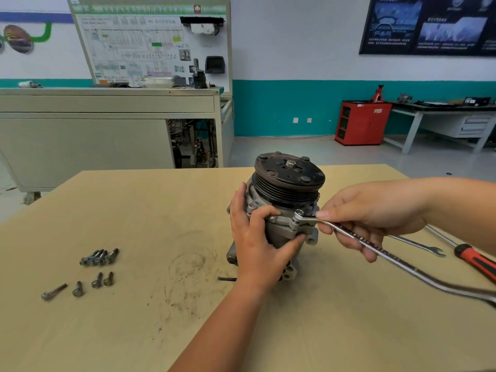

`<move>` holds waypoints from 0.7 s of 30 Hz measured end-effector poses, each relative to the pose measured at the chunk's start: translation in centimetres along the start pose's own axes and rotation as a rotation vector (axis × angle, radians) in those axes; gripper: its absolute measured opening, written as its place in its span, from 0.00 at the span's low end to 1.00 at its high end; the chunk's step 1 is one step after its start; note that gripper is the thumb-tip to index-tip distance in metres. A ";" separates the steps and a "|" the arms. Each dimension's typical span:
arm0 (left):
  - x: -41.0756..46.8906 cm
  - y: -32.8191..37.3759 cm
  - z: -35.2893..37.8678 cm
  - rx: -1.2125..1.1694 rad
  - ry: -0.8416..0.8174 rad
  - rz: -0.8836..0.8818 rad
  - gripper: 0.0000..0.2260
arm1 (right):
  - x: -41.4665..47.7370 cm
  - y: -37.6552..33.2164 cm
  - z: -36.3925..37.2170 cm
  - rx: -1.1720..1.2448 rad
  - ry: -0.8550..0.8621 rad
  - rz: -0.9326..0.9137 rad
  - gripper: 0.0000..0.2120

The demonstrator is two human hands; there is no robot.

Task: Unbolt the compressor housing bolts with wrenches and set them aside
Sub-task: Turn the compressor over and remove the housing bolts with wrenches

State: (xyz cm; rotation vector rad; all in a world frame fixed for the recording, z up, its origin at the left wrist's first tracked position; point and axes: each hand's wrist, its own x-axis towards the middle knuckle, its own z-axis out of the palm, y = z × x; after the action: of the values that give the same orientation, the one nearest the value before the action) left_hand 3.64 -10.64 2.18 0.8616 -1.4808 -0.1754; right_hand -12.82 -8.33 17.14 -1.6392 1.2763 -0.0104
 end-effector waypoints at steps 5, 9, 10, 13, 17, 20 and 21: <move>0.0 0.0 -0.1 0.000 -0.013 -0.017 0.21 | 0.4 -1.1 -1.7 -0.811 0.322 -0.027 0.15; 0.0 0.0 0.0 0.006 -0.014 -0.015 0.22 | 0.0 -0.5 -2.3 -0.679 0.327 -0.107 0.15; 0.0 -0.1 0.0 0.007 -0.015 -0.014 0.22 | -0.4 -0.4 -2.2 -0.555 0.250 -0.084 0.16; 0.0 -0.1 0.0 0.007 -0.011 -0.008 0.21 | -1.0 0.5 -1.9 -0.244 0.097 -0.068 0.18; 0.0 -0.2 0.1 0.001 0.004 0.009 0.21 | -0.2 1.1 -0.5 -0.050 0.073 -0.078 0.17; 0.0 -0.1 0.1 -0.004 0.001 0.004 0.21 | 0.4 0.8 0.4 0.043 0.095 -0.073 0.17; 0.0 -0.1 0.1 -0.004 0.001 0.005 0.21 | 0.5 0.7 0.7 0.067 0.096 -0.062 0.17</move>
State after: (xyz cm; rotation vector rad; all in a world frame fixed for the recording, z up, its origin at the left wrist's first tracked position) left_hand 3.59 -10.74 2.05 0.8545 -1.4811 -0.1747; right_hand -12.72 -8.19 16.06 -1.6364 1.2832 -0.1695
